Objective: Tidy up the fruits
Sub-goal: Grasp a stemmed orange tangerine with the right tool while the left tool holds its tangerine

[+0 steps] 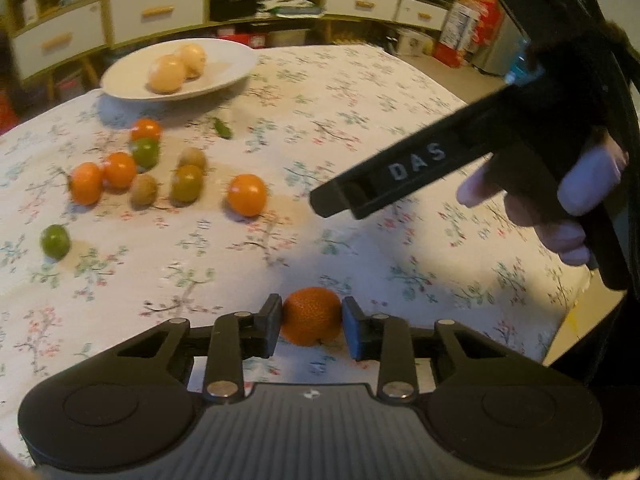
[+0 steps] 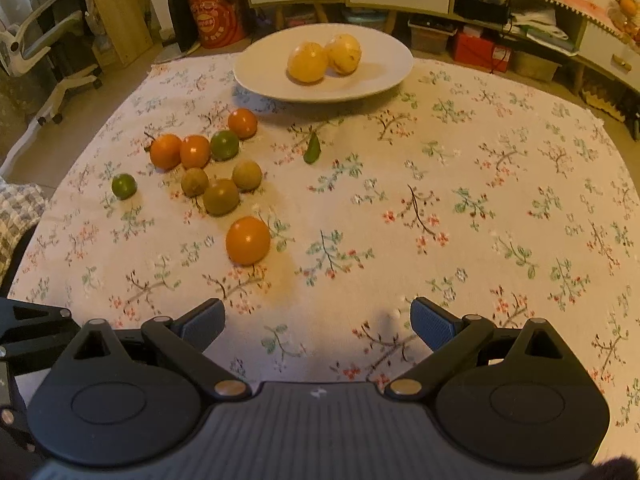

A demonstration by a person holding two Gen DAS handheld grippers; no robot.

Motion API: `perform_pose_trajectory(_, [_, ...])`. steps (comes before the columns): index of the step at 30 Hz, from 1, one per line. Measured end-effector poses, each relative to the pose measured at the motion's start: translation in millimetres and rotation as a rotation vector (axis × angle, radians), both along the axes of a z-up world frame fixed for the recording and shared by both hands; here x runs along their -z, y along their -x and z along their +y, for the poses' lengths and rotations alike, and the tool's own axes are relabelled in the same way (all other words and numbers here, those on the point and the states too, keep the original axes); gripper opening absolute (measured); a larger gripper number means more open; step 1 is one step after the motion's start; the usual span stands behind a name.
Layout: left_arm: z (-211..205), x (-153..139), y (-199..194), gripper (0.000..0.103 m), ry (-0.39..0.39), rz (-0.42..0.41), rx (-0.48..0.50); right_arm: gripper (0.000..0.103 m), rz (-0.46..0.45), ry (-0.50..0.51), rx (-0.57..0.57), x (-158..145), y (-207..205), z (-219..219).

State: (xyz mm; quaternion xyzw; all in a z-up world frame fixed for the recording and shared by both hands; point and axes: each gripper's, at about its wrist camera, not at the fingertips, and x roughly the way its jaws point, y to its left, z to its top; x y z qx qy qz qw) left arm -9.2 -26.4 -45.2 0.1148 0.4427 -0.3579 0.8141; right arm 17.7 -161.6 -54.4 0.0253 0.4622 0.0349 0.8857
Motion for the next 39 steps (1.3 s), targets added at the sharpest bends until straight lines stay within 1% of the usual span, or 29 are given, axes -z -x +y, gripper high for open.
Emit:
perform_pose_trajectory(9, [24,-5,-25,0.014,-0.020,-0.007,-0.119,0.099,-0.039,-0.012,-0.040,-2,-22,16])
perform_pose_trajectory(18, [51,-7,-50,0.014,-0.030,0.005,-0.223,0.098,-0.072,-0.001,-0.139,-4,-46,45])
perform_pose_trajectory(24, [72,-7,-65,0.014,-0.035,0.031,-0.296,0.098,-0.106,0.007,-0.202,-8,-68,68])
perform_pose_trajectory(30, [94,-7,-80,0.014,-0.025,0.056,-0.378,0.091,-0.129,-0.029,-0.248,-8,-93,85])
perform_pose_trajectory(33, [98,-10,-85,0.014,-0.019,0.058,-0.395,0.084,-0.150,-0.030,-0.295,-8,-102,93])
perform_pose_trajectory(35, [100,-11,-87,0.014,-0.020,0.055,-0.401,0.078,-0.156,-0.026,-0.325,-7,-109,101])
perform_pose_trajectory(39, [103,-10,-90,0.014,-0.030,0.054,-0.413,0.070,-0.172,-0.003,-0.403,-7,-119,118])
